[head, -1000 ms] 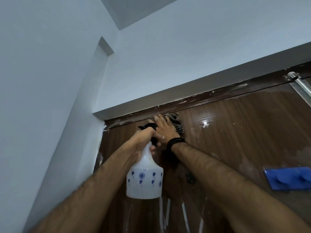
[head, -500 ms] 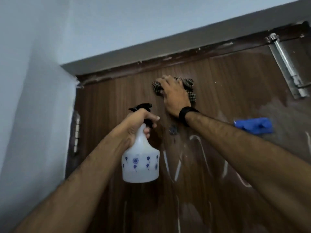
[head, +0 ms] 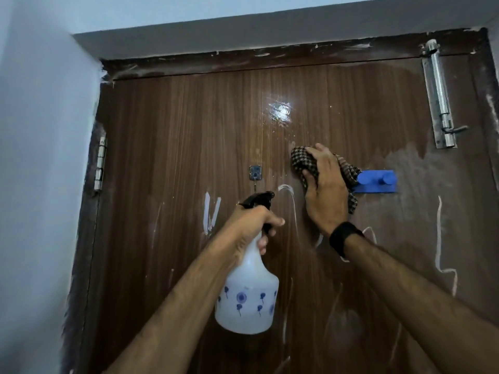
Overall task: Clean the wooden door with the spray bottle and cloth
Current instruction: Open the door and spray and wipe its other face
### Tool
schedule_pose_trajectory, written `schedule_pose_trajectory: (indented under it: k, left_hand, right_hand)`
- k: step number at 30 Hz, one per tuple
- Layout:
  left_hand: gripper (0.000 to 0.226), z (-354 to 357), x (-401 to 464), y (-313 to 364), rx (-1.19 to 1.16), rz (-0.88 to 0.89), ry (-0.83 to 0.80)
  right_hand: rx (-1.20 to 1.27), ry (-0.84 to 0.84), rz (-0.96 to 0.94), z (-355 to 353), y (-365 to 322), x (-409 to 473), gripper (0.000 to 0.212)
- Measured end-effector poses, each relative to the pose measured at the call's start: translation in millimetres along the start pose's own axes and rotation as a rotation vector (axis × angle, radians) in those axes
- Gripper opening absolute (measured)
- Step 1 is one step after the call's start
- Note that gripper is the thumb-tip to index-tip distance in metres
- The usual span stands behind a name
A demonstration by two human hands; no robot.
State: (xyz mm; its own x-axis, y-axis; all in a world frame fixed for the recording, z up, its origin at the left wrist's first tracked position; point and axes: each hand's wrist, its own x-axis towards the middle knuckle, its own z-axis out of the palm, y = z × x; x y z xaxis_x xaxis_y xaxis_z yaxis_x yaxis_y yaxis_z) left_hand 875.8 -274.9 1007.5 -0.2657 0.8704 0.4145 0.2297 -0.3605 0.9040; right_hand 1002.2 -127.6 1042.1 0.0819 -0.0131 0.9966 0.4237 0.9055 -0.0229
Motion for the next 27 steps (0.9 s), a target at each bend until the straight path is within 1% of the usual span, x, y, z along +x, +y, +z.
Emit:
schedule_pose_trajectory:
  k: [3, 8, 11, 14, 18, 20, 21, 24, 27]
  left_hand:
    - [0.007, 10.3, -0.9, -6.9, 0.019, -0.066, 0.041]
    - [0.009, 21.9, -6.7, -0.4, 0.035, -0.044, 0.073]
    - [0.009, 24.5, -12.7, 0.6, 0.048, -0.048, 0.110]
    - [0.009, 25.5, -24.5, -10.9, 0.070, -0.074, 0.106]
    - [0.010, 19.3, -32.2, -31.9, 0.079, -0.089, 0.117]
    - [0.008, 16.6, -33.4, -38.8, 0.051, -0.088, 0.136]
    - [0.007, 15.1, -34.2, -41.0, 0.043, -0.086, 0.138]
    - [0.005, 9.8, -35.5, -45.8, 0.029, -0.068, 0.110]
    - [0.006, 0.7, -34.9, -45.1, 0.008, -0.044, 0.106]
  right_hand:
    - [-0.055, -0.059, -0.032, -0.5, 3.0, -4.0, 0.048]
    - [-0.020, -0.067, -0.019, -0.8, 2.9, 23.5, 0.047]
    - [-0.046, -0.122, -0.066, 1.3, 2.4, 34.1, 0.050]
    - [-0.097, -0.199, -0.142, -1.0, 3.3, 1.0, 0.055]
    - [-0.163, -0.293, -0.298, -1.1, -0.2, -86.4, 0.063]
    - [-0.171, -0.344, -0.318, -1.2, 1.1, -112.9, 0.067]
    - [-0.170, -0.347, -0.321, -1.6, 1.3, -115.5, 0.066]
    - [-0.182, -0.304, -0.329, 0.5, -2.9, -93.2, 0.056]
    - [-0.205, -0.266, -0.251, 6.8, -9.5, -41.4, 0.051]
